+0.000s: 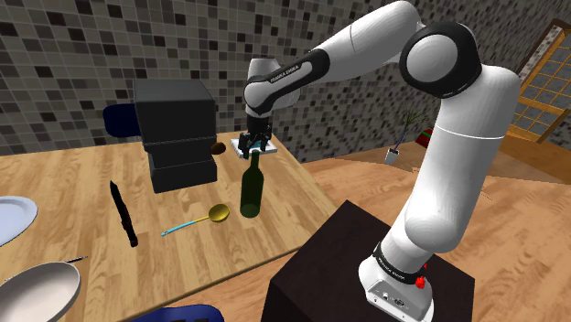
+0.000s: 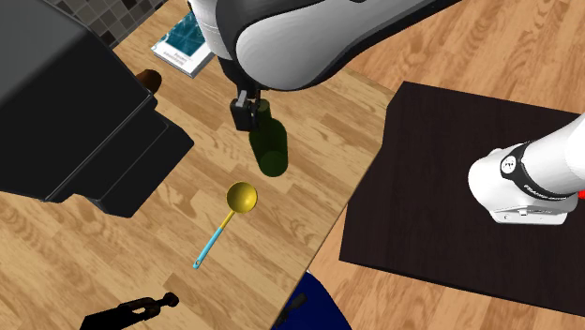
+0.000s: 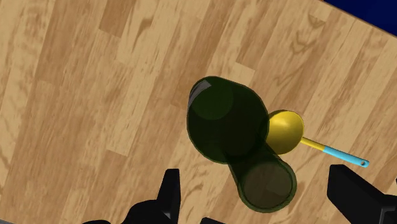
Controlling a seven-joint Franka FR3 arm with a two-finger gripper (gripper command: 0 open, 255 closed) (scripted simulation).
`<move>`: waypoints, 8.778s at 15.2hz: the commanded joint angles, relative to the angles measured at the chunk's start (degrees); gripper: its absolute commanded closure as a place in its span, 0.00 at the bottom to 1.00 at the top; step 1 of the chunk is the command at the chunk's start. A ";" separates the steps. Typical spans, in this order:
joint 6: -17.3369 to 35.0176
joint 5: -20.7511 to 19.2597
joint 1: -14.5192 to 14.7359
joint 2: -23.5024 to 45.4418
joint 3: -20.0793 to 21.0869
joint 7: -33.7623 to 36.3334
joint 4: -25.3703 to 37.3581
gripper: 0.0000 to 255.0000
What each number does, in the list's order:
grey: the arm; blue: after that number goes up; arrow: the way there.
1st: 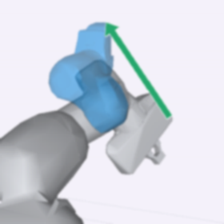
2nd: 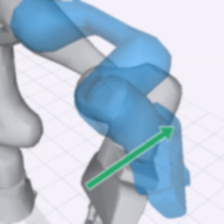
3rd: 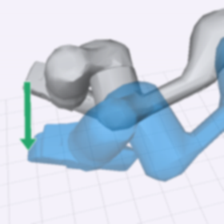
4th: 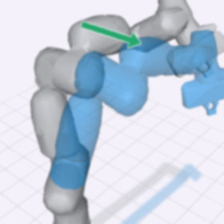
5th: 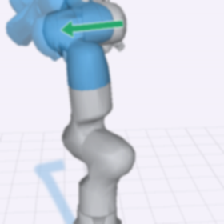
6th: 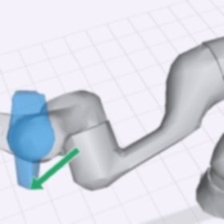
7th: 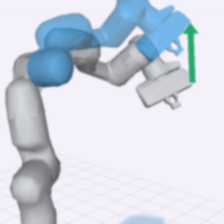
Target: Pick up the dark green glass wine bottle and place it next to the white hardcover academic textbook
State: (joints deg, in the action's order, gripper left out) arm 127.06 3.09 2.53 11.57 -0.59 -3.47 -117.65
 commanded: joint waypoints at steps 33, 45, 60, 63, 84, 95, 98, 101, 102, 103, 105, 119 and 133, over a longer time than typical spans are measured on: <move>-8.12 -0.31 0.10 -4.17 0.00 0.61 3.99 1.00; -16.82 -0.53 0.08 -6.99 -0.04 1.01 9.88 1.00; -28.11 -0.67 0.04 -8.13 -0.07 1.44 20.04 1.00; -30.45 -0.68 0.03 -8.01 -0.08 1.52 22.50 1.00; -48.59 -0.59 -0.10 -2.98 -0.14 2.12 45.68 1.00; -58.53 -0.31 -0.97 3.50 -0.52 1.41 62.06 1.00; -54.11 -0.26 -2.97 2.34 -1.59 -1.84 56.35 1.00; -50.33 -0.17 -4.87 2.28 -2.66 -4.95 52.38 1.00; -49.18 -0.13 -5.48 2.45 -3.03 -5.97 51.36 1.00; -48.07 -0.08 -6.11 2.70 -3.37 -6.96 50.46 1.00; -45.98 0.05 -7.32 3.45 -4.05 -8.93 49.04 1.00; -35.96 2.05 -16.31 16.39 -7.52 -21.32 51.41 1.00; -37.84 4.58 -25.95 41.79 -7.78 -28.76 78.49 1.00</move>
State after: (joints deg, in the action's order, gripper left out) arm 89.05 7.61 -23.21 52.31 -8.43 -32.13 -40.26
